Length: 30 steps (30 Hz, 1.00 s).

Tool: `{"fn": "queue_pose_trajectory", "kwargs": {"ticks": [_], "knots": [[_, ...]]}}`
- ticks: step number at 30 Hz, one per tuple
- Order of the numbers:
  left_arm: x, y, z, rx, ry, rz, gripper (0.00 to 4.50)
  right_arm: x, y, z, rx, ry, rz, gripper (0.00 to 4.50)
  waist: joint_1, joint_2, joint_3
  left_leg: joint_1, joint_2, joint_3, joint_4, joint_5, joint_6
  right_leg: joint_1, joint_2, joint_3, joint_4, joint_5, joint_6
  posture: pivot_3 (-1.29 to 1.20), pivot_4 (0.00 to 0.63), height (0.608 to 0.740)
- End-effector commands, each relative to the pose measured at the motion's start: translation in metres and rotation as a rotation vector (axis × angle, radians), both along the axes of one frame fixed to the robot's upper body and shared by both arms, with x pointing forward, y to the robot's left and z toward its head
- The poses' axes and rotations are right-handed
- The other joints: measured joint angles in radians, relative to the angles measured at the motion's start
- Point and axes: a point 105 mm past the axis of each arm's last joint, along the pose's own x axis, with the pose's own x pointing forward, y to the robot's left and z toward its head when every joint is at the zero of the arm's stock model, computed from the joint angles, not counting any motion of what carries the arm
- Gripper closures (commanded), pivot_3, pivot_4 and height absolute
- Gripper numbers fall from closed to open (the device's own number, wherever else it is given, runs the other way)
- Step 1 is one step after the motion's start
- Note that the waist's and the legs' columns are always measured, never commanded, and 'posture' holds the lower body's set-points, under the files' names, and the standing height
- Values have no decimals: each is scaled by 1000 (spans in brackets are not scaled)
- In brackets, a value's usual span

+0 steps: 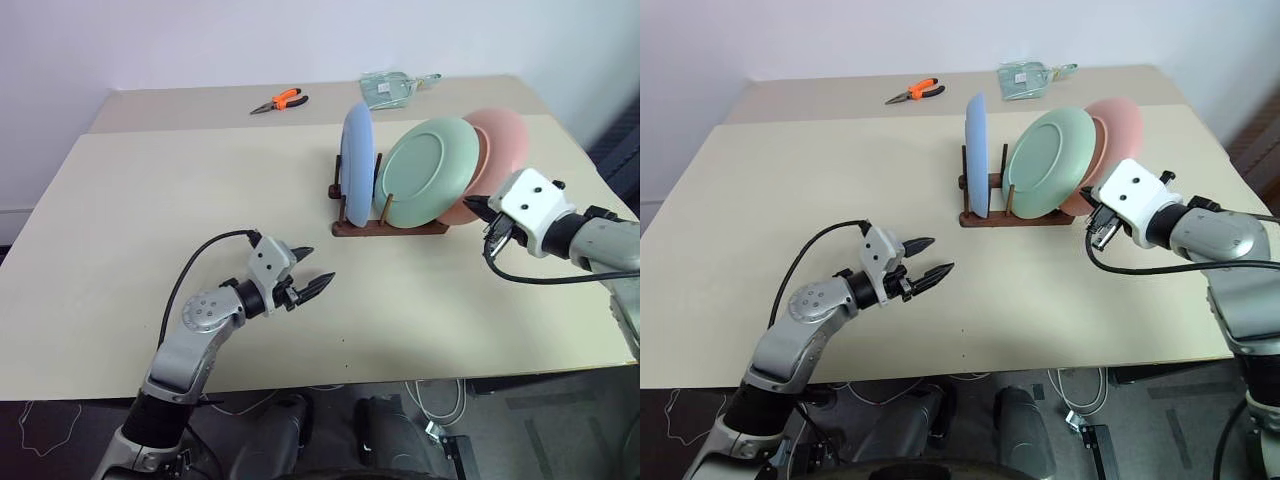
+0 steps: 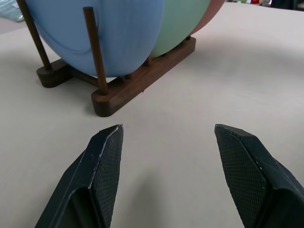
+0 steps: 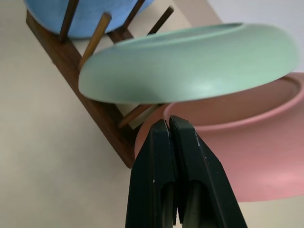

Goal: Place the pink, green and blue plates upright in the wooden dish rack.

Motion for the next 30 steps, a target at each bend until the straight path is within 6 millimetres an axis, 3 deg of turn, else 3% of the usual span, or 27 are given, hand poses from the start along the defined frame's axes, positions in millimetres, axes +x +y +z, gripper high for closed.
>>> {"fn": "queue_pose_trajectory", "kwargs": {"ticks": [1,8,13,17,23,27,30], "knots": [[-3,-4,13,-8,-51,-17,1355,6,14,15,-3,-91,47,4479,-2,0,0,0,0,0,0,0,0,0,0,0,0,0,0,0,150,727],[-6,-2,10,-5,-45,-6,1355,9,32,35,38,-164,111,4479,2,0,0,0,0,0,0,0,0,0,0,0,0,0,0,0,150,727],[-9,-3,8,0,-39,-8,1355,11,24,47,2,-214,82,4479,2,0,0,0,0,0,0,0,0,0,0,0,0,0,0,0,150,727],[-9,-4,7,5,-36,-13,1355,17,1,70,-12,-312,-19,4479,2,0,0,0,0,0,0,0,0,0,0,0,0,0,0,0,150,727],[-8,-4,5,15,-35,-21,1355,24,-57,112,-48,-480,-273,4479,2,0,0,0,0,0,1,0,-1,0,0,0,0,0,0,0,150,727],[-8,-5,4,17,-34,-25,1355,24,-79,97,-171,-442,-343,4479,2,0,0,0,0,0,1,0,0,0,0,0,0,0,0,0,150,727],[-8,-6,2,23,-34,-29,1355,26,-74,73,-186,-372,-304,4479,0,0,0,0,0,0,1,0,0,0,0,0,1,0,0,0,150,727]]}}
